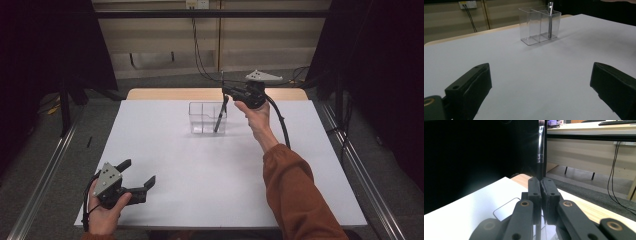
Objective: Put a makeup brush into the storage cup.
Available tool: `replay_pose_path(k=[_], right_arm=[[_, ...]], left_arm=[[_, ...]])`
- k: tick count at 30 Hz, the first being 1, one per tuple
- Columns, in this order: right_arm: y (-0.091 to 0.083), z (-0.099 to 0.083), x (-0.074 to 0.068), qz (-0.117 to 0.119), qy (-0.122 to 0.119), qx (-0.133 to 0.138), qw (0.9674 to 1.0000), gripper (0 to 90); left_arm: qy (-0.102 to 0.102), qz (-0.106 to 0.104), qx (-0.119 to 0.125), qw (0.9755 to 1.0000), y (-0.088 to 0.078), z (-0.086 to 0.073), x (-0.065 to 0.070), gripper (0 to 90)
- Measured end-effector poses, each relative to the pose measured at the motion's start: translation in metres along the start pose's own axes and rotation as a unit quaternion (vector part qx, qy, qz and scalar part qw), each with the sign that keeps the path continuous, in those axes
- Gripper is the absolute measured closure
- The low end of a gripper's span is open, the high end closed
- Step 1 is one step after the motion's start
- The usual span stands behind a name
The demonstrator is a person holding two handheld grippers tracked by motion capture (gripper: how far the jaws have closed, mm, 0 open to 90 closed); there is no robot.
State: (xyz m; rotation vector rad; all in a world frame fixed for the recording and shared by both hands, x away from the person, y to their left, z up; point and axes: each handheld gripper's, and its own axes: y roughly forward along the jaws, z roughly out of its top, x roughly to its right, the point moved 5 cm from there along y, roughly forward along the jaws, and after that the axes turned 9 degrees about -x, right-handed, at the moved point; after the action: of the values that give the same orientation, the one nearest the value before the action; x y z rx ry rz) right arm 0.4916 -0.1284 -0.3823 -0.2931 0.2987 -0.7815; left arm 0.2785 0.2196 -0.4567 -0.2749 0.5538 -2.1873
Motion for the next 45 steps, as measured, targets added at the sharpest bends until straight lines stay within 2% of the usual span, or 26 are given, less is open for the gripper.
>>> replay_pose_path(k=[8,30,45], right_arm=[[0.012,-0.001,-0.007,0.0,-0.017,-0.013,0.9998,86.7],[0.019,-0.016,-0.004,0.0,-0.006,-0.019,0.9998,86.6],[0.017,-0.028,0.002,-0.003,0.005,-0.025,0.9997,86.6]], left_arm=[[-0.005,0.0,0.004,1.0,-0.001,0.0,-0.001,3.4],[-0.005,-0.002,0.0,1.0,-0.001,0.0,-0.001,3.1],[-0.002,-0.004,0.0,1.0,-0.001,-0.001,0.0,3.3]])
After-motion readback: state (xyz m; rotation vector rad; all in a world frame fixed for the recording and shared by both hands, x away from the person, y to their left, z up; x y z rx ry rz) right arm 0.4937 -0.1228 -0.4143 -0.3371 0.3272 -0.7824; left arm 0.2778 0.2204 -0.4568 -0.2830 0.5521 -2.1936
